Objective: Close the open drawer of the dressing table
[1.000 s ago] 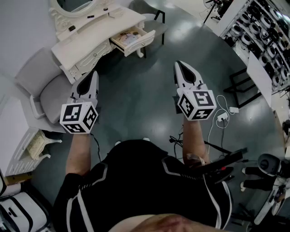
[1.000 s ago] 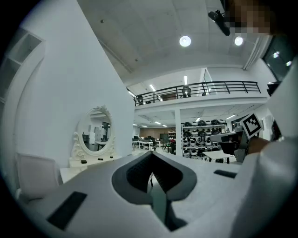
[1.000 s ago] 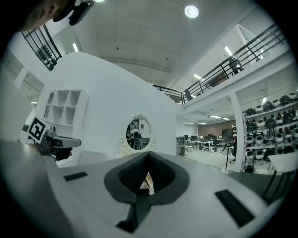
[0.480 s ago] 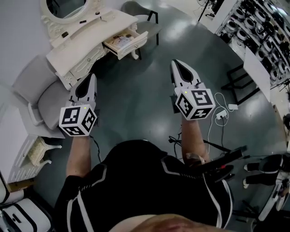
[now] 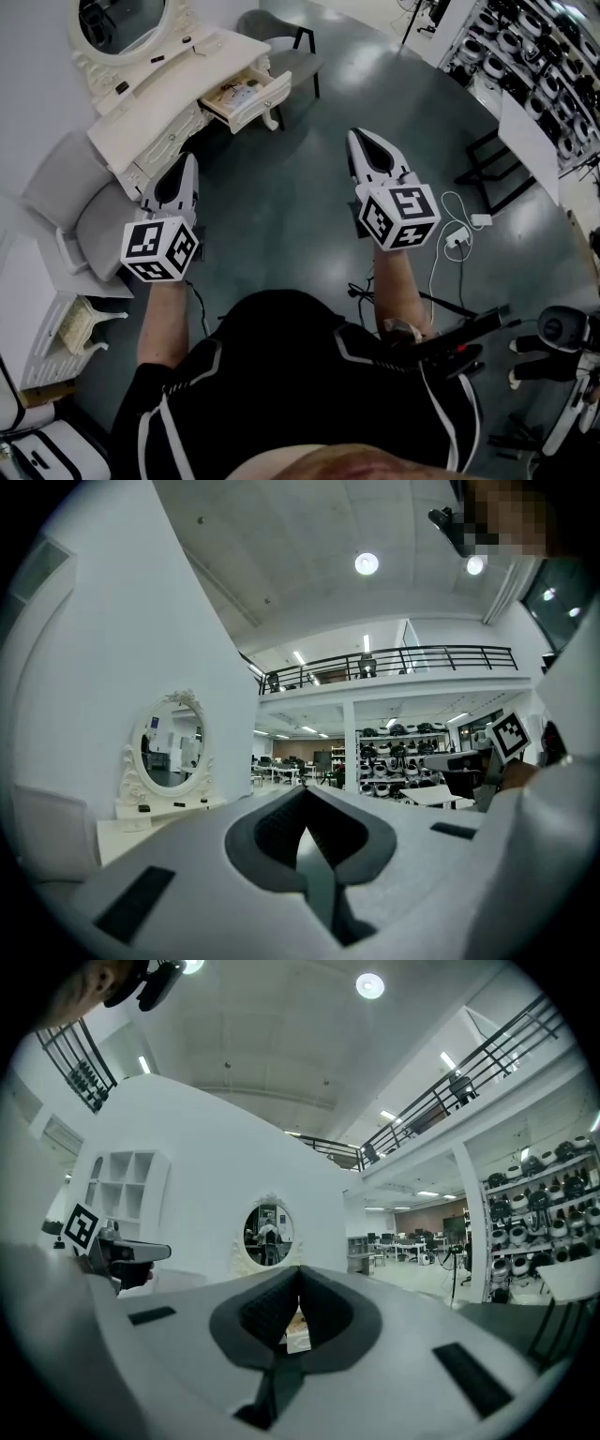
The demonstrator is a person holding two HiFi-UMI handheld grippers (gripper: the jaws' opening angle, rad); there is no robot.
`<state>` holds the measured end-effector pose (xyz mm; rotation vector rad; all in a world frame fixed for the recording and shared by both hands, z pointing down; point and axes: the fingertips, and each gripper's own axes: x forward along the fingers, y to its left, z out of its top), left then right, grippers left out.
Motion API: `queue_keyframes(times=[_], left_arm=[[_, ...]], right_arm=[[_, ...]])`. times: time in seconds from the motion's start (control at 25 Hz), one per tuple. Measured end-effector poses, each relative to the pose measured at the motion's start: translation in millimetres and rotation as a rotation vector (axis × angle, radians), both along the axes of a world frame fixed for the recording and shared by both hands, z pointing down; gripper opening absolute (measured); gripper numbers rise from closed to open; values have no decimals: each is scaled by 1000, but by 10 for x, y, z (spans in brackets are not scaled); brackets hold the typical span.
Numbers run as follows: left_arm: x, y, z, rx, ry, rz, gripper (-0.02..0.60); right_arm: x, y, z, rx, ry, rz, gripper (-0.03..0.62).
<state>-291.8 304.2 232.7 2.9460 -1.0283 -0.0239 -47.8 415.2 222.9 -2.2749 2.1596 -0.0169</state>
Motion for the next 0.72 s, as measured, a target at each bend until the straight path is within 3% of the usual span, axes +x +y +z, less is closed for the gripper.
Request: queue_keyframes(times=[0.36, 0.72], left_arm=[[431, 86, 109, -7, -22, 12, 3], [581, -498, 187, -12, -9, 55, 4]], right_arm=[[365, 51, 120, -5, -7, -14, 5], [312, -553, 172, -22, 8, -23, 5]])
